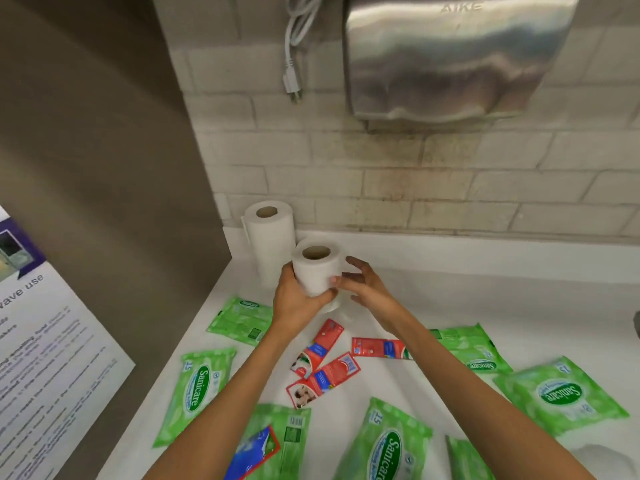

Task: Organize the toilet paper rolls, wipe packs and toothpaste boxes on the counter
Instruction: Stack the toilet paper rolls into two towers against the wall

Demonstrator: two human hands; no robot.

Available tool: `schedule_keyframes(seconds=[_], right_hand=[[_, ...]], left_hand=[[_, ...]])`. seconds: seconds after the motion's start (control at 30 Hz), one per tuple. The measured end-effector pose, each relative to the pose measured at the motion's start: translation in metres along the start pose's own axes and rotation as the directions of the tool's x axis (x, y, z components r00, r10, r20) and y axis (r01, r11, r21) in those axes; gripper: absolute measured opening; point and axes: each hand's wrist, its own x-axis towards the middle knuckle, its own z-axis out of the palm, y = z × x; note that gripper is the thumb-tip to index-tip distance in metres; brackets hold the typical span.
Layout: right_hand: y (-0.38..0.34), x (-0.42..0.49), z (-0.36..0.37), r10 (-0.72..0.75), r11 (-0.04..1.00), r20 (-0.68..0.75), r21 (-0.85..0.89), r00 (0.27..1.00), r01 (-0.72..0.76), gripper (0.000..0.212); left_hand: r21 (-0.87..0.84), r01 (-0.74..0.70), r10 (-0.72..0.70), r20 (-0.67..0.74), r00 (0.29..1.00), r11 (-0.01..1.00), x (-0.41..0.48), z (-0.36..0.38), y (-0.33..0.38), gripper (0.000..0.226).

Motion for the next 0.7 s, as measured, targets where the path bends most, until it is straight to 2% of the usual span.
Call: schedule_keyframes(seconds=[0.17, 0.4, 0.7], right_hand=[[0.007, 0.021, 0.006, 0.080, 0.997, -0.139, 0.002, 0.987, -0.080, 0.048], [0.013, 0.036, 0.010, 0.073, 0.988, -0.103, -0.131, 0.992, -0.086, 0.040], [0.025, 0.044, 0.010, 0.109, 0.977, -0.105, -0.171, 0.988, -0.126, 0.036]], left_hand=[[-0.006, -0.026, 0.025, -0.117, 0.993, 1.000, 0.056, -0.030, 0.016, 0.084], [-0.059, -0.107, 0.091, -0.227, 0.970, 0.993, 0.136, -0.063, 0.043, 0.088], [0.019, -0.048, 0.051, -0.249, 0.967, 0.999, 0.177, -0.066, 0.023, 0.090]])
